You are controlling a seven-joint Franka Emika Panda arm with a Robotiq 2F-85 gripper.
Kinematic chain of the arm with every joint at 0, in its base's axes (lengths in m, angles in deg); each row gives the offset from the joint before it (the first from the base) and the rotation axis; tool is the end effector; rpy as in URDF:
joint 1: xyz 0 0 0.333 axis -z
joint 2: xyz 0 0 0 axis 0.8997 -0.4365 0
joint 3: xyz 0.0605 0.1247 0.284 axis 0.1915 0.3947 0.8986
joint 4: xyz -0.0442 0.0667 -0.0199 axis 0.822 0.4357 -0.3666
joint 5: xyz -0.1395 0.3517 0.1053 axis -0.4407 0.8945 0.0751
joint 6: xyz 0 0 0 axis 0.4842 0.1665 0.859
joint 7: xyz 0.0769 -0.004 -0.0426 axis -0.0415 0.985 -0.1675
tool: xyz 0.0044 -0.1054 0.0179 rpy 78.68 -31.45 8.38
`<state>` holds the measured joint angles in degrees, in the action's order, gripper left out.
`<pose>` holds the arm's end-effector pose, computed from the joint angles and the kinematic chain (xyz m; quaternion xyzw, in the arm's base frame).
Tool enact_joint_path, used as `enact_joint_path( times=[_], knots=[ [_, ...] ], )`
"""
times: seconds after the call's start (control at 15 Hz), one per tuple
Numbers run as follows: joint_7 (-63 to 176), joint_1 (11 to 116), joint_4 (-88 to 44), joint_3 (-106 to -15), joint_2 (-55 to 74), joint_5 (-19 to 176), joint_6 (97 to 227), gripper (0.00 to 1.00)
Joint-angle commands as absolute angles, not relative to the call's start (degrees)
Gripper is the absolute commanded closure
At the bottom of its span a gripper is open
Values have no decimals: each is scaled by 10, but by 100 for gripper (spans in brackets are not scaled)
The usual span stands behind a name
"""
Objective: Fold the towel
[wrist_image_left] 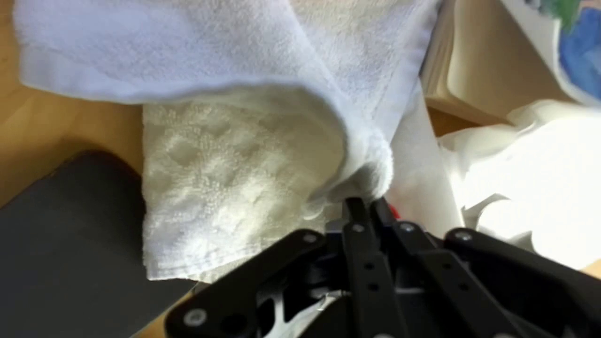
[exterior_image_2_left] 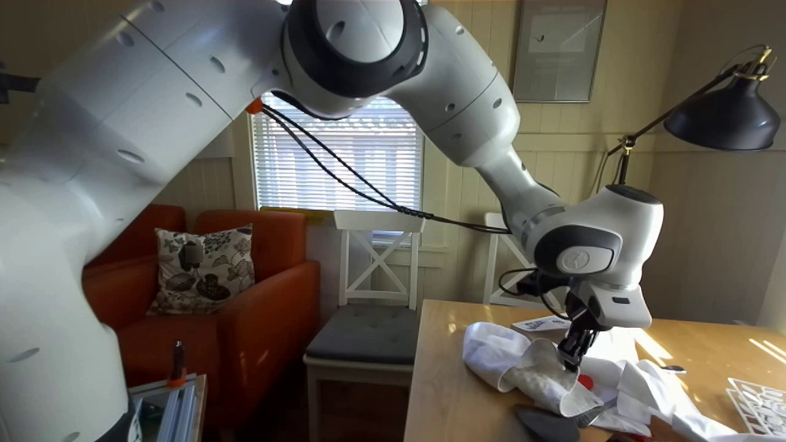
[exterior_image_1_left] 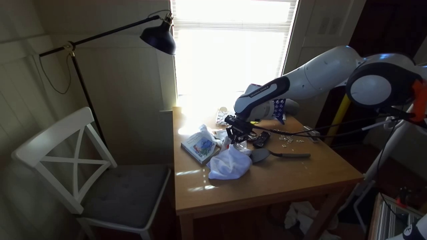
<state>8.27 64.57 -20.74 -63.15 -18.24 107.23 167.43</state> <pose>0.7011 -0.0731 0.1896 -0.7746 0.6202 0.0038 0.1237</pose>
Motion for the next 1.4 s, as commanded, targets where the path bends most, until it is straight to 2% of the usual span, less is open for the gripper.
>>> enact_joint_path(
  times=[0.0, 0.53, 1.0, 1.07, 1.13, 1.33],
  knots=[
    [65, 637, -259, -628, -135, 1054, 1691, 99],
    [-18, 615, -295, -664, -133, 1020, 1733, 99],
    [-44, 628, -265, -664, -165, 1006, 1719, 99],
    [-43, 628, -262, -663, -167, 1005, 1714, 70],
    [-42, 628, -262, -662, -168, 1005, 1713, 69],
    [-45, 621, -275, -666, -158, 1000, 1723, 50]
  ],
)
